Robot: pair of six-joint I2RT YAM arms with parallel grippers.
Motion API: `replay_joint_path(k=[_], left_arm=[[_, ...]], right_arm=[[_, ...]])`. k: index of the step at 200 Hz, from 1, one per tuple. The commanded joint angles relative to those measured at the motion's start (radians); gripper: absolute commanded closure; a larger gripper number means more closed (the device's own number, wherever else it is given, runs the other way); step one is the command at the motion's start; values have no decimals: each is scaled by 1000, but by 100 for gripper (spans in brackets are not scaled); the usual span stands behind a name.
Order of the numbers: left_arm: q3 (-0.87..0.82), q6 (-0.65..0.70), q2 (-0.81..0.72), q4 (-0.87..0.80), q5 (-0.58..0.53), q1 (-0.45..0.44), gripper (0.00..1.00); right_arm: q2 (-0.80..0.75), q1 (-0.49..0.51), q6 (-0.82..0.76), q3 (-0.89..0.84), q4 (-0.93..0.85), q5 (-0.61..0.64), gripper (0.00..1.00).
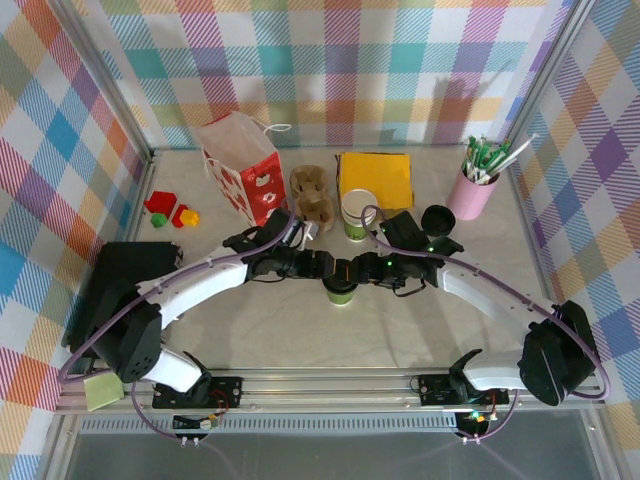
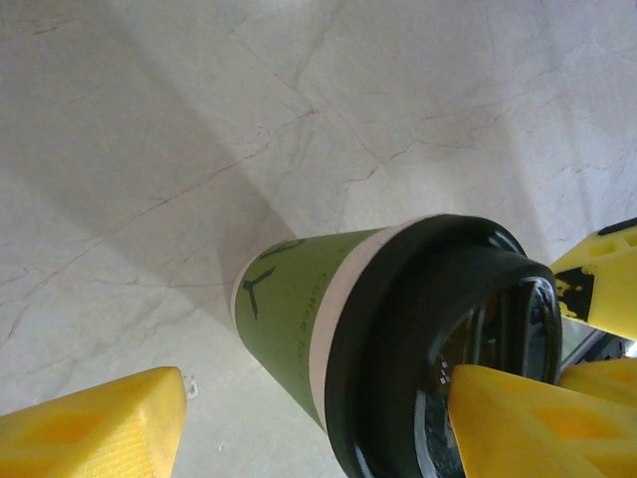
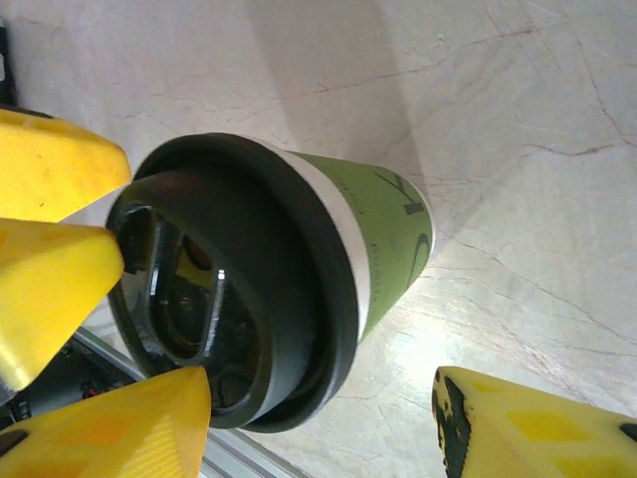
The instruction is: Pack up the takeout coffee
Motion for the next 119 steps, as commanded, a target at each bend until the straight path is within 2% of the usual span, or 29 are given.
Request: replay_joint_path(k=[1,38,119], left_arm=[[36,32,32,22,21,-11,32],[29,35,59,27,9,-11,37],[-29,33,48,32,2,-11,40]], right_arm=[[-15,-13,2,-14,33,9,39],[18,-31,6,-17,39,1,41],[62,-59,57,-66,62,-12,45]])
